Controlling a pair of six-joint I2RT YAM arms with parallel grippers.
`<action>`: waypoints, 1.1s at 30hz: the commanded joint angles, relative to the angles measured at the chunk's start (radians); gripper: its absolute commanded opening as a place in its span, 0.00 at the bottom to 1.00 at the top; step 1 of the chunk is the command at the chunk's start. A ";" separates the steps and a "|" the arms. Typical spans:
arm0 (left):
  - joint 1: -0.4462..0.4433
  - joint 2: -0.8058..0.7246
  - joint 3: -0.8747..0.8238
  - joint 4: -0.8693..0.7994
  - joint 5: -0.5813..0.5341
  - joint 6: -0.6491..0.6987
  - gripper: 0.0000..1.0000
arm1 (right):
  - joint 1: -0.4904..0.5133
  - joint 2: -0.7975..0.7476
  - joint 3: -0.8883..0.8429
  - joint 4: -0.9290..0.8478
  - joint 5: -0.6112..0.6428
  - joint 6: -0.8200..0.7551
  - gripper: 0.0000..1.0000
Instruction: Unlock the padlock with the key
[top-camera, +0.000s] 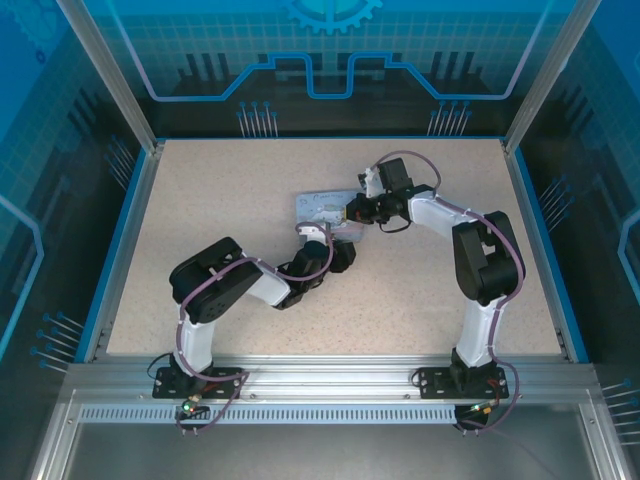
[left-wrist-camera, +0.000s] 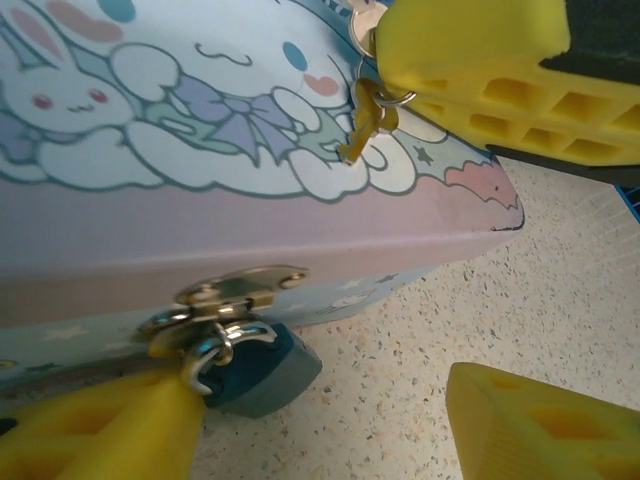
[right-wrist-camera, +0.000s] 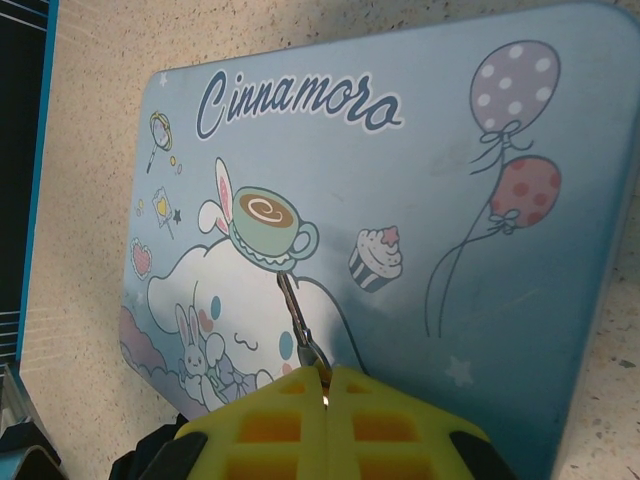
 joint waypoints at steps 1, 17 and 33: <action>-0.001 -0.026 -0.005 0.070 0.005 -0.019 0.62 | 0.016 0.041 0.005 -0.055 0.019 -0.006 0.00; 0.001 0.000 0.044 0.043 -0.014 -0.118 0.48 | 0.016 0.035 0.007 -0.054 0.014 -0.003 0.00; -0.001 0.037 0.086 -0.091 -0.011 -0.231 0.59 | 0.017 0.039 0.012 -0.066 0.017 -0.001 0.00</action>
